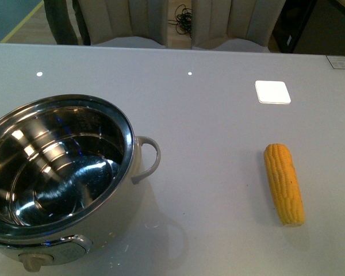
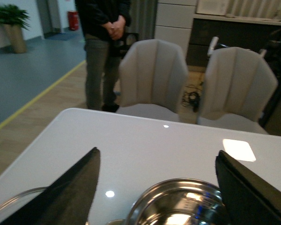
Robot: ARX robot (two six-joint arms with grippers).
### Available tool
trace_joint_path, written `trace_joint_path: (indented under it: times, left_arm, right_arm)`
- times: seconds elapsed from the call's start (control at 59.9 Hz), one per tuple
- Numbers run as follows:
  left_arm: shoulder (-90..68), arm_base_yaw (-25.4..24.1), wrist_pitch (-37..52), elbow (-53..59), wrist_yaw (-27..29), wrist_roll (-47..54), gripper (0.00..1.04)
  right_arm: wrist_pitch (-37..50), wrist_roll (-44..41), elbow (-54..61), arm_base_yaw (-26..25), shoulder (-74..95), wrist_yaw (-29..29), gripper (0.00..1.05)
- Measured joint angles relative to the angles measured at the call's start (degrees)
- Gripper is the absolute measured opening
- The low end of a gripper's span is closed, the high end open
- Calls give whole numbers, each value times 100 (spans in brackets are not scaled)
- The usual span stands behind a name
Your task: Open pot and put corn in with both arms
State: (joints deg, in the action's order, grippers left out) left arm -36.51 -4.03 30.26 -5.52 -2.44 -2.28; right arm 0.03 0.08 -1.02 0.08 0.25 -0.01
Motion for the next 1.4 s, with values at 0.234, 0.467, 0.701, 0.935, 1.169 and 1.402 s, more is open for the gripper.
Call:
trace_joint_path:
  times: [0.234,0.467,0.701,0.935,1.169,1.402]
  left_arm:
    - [782,385,-503,247,247,144,28]
    - [1285,391,-699,481,245,173,3]
    - [1963,391,-1344,481,245,173,3]
    - [2498,391,-1864,481,245,173,3]
    - [3554,391,-2986,479,247,177,3]
    - [3615,391,-3018,479,245,170,4]
  right_arm:
    - [0,0,0,0,0,2,96]
    - [0,2,0,0,0,0,96]
    - [0,0,0,0,0,2,96]
    - [0,0,0,0,0,2,96]
    - [0,0,0,0,0,2,96]
    - [0,0,0,0,0,2,96]
